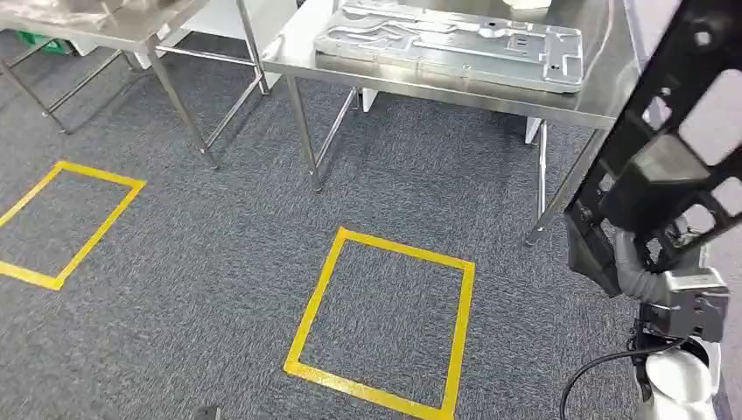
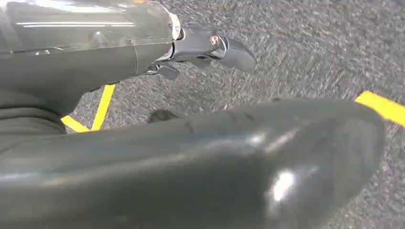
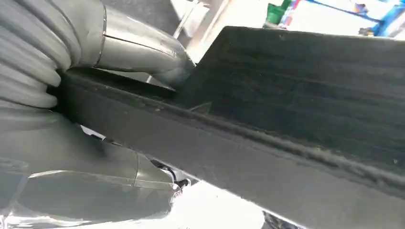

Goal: Take the parts from the cabinet and place them on the table.

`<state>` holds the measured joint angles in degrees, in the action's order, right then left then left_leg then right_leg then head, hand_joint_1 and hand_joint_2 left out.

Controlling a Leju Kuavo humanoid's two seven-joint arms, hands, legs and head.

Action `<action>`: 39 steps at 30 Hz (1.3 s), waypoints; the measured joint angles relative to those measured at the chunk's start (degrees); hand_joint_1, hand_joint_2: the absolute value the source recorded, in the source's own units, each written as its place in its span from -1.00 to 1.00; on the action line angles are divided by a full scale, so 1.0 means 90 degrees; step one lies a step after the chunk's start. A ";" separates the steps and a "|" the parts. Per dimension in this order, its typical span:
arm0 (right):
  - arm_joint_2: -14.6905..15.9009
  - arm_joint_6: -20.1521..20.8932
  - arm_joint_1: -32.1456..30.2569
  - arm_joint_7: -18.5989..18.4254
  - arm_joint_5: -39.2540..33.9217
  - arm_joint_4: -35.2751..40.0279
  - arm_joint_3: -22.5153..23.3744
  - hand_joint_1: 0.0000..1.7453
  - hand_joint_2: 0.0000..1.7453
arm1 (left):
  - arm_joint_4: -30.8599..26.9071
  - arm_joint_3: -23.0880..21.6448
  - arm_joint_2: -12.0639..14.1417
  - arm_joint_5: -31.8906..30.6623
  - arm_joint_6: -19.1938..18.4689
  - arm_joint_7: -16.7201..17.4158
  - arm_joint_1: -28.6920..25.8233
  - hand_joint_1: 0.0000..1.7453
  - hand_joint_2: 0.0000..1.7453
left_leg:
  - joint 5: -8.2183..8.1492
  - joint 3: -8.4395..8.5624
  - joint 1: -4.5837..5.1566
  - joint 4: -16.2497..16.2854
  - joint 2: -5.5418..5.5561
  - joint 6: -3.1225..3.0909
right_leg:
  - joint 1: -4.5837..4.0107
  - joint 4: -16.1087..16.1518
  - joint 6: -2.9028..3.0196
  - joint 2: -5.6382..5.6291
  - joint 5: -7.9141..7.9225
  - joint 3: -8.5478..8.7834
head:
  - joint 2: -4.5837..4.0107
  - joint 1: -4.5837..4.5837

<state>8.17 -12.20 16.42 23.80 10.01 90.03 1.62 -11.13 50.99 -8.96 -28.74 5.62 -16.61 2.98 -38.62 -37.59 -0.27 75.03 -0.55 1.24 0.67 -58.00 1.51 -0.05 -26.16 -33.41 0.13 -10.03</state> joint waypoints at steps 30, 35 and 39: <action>0.0498 0.0403 0.3397 -0.0920 0.0993 -0.3075 -0.1093 1.00 1.00 | 0.0005 0.0034 -0.0002 -0.0124 -0.0090 0.0017 0.0033 -1.00 -1.00 | 0.0243 -0.0112 0.0023 0.0029 0.0111 -0.0111 | -0.0006 -0.0042 -0.0048 -0.0055 0.0046 -0.0092 | -0.0002 0.0012; 0.0495 0.0430 0.3693 -0.1008 0.1209 -0.3539 -0.1414 1.00 1.00 | 0.0005 0.0034 0.0000 -0.0216 -0.0097 0.0049 -0.0032 -1.00 -1.00 | 0.1476 -0.0247 0.0040 -0.1457 0.0111 -0.0223 | -0.0011 -0.0026 -0.0101 -0.0061 -0.0389 0.0429 | -0.0002 0.0012; 0.0486 0.0563 0.4094 -0.1173 0.1514 -0.3863 -0.1704 1.00 1.00 | 0.0007 0.0036 0.0007 -0.0243 -0.0112 0.0063 -0.0035 -1.00 -1.00 | 0.1835 -0.0191 0.0095 -0.1763 0.0112 -0.0364 | -0.0031 -0.0052 -0.0271 -0.0118 -0.0492 0.0563 | -0.0002 0.0010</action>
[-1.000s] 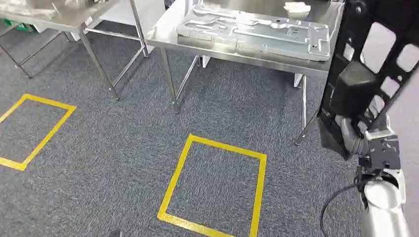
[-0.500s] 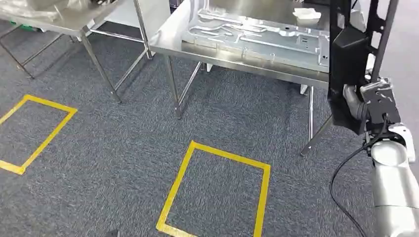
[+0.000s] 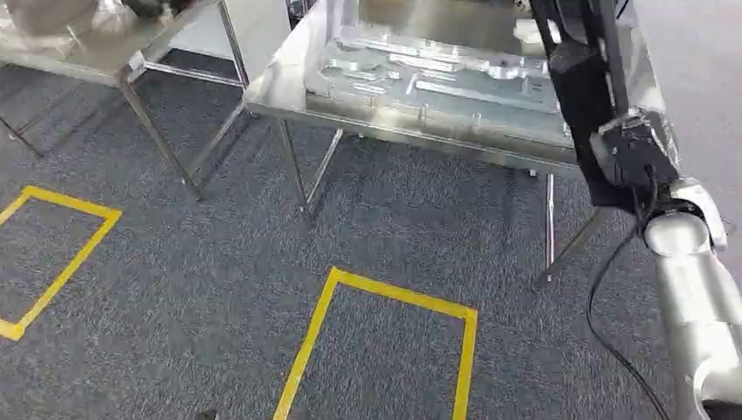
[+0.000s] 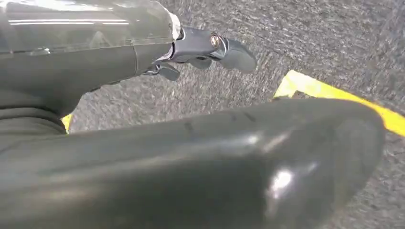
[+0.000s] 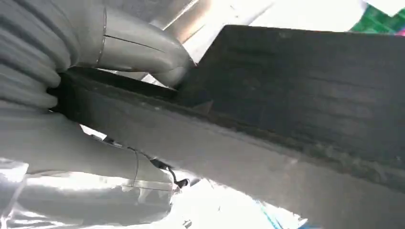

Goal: Take the parts from the cabinet and place them on the table.

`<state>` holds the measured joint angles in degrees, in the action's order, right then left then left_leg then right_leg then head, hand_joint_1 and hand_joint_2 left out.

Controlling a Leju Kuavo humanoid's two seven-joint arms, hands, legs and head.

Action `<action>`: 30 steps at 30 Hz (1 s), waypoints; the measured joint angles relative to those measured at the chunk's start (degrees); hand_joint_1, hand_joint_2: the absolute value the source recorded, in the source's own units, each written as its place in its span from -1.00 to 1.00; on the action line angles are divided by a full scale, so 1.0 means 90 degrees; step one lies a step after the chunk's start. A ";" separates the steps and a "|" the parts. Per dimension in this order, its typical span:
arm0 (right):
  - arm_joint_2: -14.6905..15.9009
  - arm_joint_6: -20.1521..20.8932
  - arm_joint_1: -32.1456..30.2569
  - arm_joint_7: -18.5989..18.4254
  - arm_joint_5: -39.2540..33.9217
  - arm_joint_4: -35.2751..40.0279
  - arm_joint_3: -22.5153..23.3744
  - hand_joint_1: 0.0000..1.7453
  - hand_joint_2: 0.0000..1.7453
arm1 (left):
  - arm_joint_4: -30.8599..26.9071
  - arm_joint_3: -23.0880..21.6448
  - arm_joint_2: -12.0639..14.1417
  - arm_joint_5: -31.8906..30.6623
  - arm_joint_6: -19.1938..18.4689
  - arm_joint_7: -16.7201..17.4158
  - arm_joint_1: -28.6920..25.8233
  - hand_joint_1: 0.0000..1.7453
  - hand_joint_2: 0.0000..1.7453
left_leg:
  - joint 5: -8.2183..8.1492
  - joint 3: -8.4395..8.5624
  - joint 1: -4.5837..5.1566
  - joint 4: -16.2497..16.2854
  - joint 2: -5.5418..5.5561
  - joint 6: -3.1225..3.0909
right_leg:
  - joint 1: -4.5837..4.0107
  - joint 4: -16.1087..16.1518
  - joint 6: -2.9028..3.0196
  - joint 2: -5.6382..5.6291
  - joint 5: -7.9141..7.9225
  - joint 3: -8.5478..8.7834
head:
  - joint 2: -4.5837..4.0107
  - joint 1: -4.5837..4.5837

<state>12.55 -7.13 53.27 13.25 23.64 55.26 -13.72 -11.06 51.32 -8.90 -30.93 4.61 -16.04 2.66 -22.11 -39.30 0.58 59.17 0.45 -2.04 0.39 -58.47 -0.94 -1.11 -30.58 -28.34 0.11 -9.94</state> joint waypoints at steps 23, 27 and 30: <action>0.0177 0.2849 0.2395 -0.0153 0.1105 -0.0952 -0.2496 1.00 1.00 | 0.0017 0.0177 0.0005 0.0041 -0.0138 -0.0049 0.0035 -1.00 -1.00 | -0.1575 -0.0036 -0.0115 0.1765 0.0001 0.0331 | 0.0010 0.0183 0.0238 0.0087 0.0952 -0.0958 | 0.0002 -0.0010; 0.0160 0.2757 0.2631 -0.0267 0.1368 -0.1045 -0.2879 1.00 1.00 | 0.0017 0.0262 0.0007 0.0041 -0.0155 -0.0066 0.0027 -1.00 -1.00 | -0.0149 0.0393 -0.0087 -0.0088 -0.0002 0.0198 | -0.0011 0.0152 0.0191 0.0067 0.0835 -0.0825 | 0.0002 -0.0010; 0.0163 0.2696 0.2716 -0.0318 0.1487 -0.1103 -0.3095 1.00 1.00 | 0.0017 0.0286 0.0010 0.0036 -0.0163 -0.0070 0.0028 -1.00 -1.00 | -0.0244 0.0478 -0.0063 -0.0155 -0.0009 0.0132 | -0.0033 0.0136 0.0094 0.0038 0.0802 -0.0847 | 0.0002 -0.0012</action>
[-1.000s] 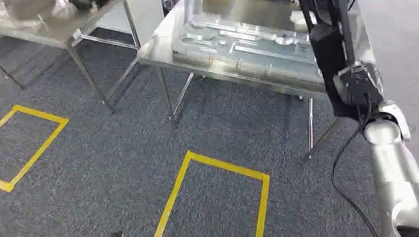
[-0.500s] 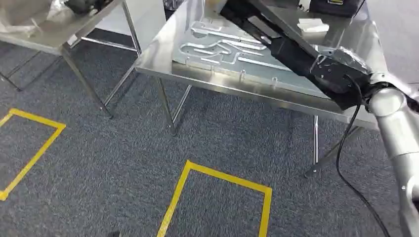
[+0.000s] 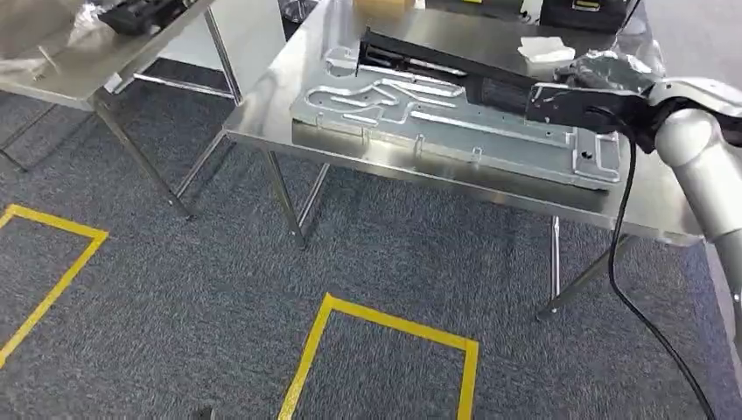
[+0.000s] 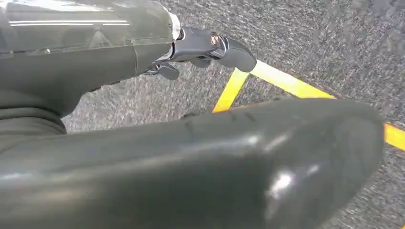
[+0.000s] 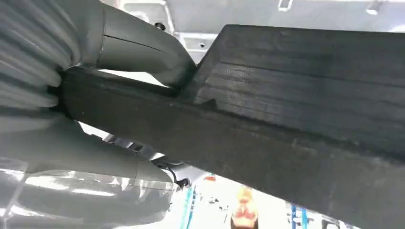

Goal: Take the parts from the cabinet and place them on the table.

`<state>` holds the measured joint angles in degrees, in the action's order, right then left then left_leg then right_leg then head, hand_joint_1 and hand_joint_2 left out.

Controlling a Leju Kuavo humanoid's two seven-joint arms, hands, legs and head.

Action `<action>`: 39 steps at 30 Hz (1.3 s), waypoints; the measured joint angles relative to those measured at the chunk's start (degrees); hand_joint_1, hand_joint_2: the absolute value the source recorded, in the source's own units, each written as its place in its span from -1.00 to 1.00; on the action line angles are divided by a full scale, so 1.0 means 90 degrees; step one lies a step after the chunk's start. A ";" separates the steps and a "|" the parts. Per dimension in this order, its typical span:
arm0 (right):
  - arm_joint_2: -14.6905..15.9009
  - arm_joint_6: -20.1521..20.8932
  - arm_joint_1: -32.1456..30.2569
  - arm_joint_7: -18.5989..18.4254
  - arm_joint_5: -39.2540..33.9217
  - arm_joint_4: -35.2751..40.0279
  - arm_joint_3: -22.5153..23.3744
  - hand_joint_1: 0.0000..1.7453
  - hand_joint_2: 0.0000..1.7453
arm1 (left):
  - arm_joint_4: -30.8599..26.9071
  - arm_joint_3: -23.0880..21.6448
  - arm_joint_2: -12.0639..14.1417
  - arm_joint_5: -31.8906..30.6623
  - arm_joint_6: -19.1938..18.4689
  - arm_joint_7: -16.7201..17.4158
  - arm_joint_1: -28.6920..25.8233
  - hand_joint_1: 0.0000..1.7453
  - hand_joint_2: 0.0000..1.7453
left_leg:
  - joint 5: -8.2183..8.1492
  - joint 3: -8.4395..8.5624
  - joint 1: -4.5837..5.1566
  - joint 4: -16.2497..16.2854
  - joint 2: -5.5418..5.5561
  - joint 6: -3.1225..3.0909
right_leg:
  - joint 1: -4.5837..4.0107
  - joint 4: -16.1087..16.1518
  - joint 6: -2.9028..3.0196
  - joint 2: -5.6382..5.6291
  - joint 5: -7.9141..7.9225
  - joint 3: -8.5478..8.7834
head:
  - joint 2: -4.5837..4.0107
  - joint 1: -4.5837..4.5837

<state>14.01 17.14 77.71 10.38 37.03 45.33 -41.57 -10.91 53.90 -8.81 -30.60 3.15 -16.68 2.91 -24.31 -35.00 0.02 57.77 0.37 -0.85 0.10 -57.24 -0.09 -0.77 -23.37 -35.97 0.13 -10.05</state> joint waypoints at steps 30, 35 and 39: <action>-0.0046 -0.0933 -0.0159 -0.0102 0.0838 -0.0666 -0.0318 1.00 1.00 | 0.0000 0.0199 0.0005 -0.0032 0.0041 -0.0015 0.0050 -1.00 -1.00 | -0.0187 0.0045 0.0096 0.0067 -0.0032 -0.0160 | -0.0044 -0.0089 0.0054 0.0030 -0.0369 0.0252 | -0.0002 0.0007; -0.0131 -0.1093 -0.0167 -0.0061 0.0864 -0.0831 -0.0206 1.00 1.00 | 0.0000 0.0265 0.0002 -0.0034 0.0063 -0.0010 0.0025 -1.00 -1.00 | -0.0240 0.0517 0.0017 -0.0234 -0.0030 -0.0251 | -0.0002 -0.0942 -0.0103 0.0047 -0.0430 -0.0151 | 0.0000 0.0002; -0.0134 -0.1098 -0.0271 -0.0068 0.0877 -0.0962 -0.0194 1.00 1.00 | 0.0000 0.0306 -0.0003 -0.0036 0.0066 -0.0005 -0.0003 -1.00 -1.00 | -0.0577 0.0907 -0.0062 -0.0236 0.0022 -0.0162 | 0.0127 -0.1819 -0.0259 0.0057 -0.0884 -0.1085 | -0.0002 0.0002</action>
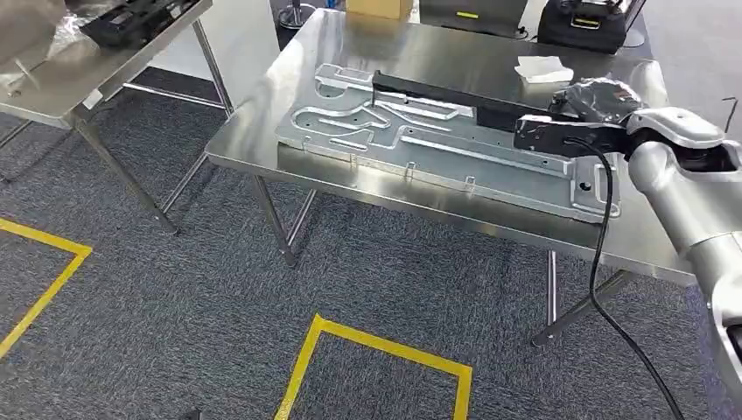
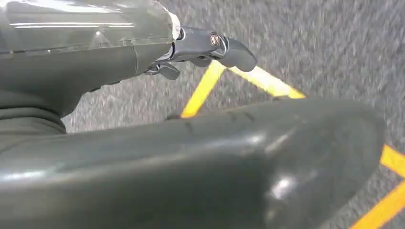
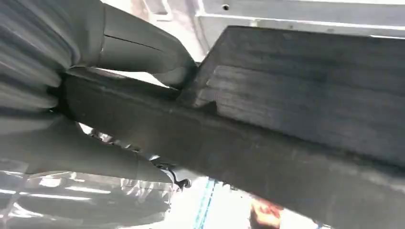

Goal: Take the parts from the cabinet and place them on the table.

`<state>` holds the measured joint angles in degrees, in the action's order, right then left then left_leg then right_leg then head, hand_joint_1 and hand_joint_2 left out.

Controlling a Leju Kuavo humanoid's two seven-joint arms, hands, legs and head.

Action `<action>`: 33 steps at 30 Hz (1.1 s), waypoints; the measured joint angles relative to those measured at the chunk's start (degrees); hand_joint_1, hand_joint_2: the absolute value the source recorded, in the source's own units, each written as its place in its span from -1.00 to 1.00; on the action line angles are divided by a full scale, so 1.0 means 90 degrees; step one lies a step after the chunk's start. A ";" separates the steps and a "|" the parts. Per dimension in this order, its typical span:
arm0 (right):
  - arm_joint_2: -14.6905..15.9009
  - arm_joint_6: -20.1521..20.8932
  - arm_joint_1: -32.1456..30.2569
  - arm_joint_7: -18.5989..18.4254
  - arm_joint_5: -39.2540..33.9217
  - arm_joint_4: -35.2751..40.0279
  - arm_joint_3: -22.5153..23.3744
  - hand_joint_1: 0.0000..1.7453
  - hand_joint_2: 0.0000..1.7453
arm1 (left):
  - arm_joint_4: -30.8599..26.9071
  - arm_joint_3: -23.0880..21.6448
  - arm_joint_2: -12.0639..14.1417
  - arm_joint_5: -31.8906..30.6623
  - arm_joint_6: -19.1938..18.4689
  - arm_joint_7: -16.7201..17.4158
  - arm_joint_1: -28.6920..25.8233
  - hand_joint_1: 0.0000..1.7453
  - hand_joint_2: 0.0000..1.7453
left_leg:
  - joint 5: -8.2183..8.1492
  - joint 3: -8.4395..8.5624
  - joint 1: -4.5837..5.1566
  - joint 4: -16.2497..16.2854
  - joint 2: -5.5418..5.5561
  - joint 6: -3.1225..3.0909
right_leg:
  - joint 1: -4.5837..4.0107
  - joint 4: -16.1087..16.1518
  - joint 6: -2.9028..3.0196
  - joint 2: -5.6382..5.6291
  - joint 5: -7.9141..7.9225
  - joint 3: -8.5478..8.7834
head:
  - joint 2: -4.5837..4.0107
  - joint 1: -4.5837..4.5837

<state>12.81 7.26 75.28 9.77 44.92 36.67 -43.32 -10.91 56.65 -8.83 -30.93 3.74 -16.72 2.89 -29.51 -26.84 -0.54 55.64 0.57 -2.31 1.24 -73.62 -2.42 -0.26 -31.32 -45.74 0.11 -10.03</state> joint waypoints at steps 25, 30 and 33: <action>-0.0158 -0.0488 -0.0295 0.0058 -0.0080 -0.0493 0.0196 1.00 1.00 | 0.0007 0.0112 -0.0002 0.0015 -0.0080 0.0034 -0.0056 -1.00 -1.00 | 0.1543 -0.1729 0.0130 0.0138 0.0084 -0.0009 | -0.0069 0.1776 0.0120 -0.0068 -0.0397 0.2331 | 0.0002 -0.0010; -0.0155 -0.0529 -0.0487 0.0056 -0.0092 -0.0597 0.0279 1.00 1.00 | 0.0007 0.0165 -0.0015 0.0007 -0.0022 0.0027 -0.0010 -1.00 -1.00 | 0.1249 -0.1469 0.0107 0.0123 0.0096 -0.0058 | -0.0030 -0.0131 -0.0014 -0.0031 -0.0987 0.1140 | 0.0002 -0.0010; -0.0155 -0.0529 -0.0552 0.0056 -0.0085 -0.0641 0.0282 1.00 1.00 | 0.0007 0.0182 -0.0041 0.0007 -0.0022 0.0027 -0.0033 -1.00 -1.00 | 0.1171 -0.1368 0.0104 0.0167 0.0115 -0.0024 | 0.0007 0.1018 -0.0015 -0.0023 0.0168 0.1282 | 0.0002 -0.0010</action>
<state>11.41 2.49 70.30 10.27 44.15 30.91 -40.78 -10.84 58.29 -9.20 -30.86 3.54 -16.48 2.59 -18.97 -39.16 0.40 57.15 1.61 -2.52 1.30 -64.45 -2.55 -0.46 -29.80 -34.20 0.13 -10.12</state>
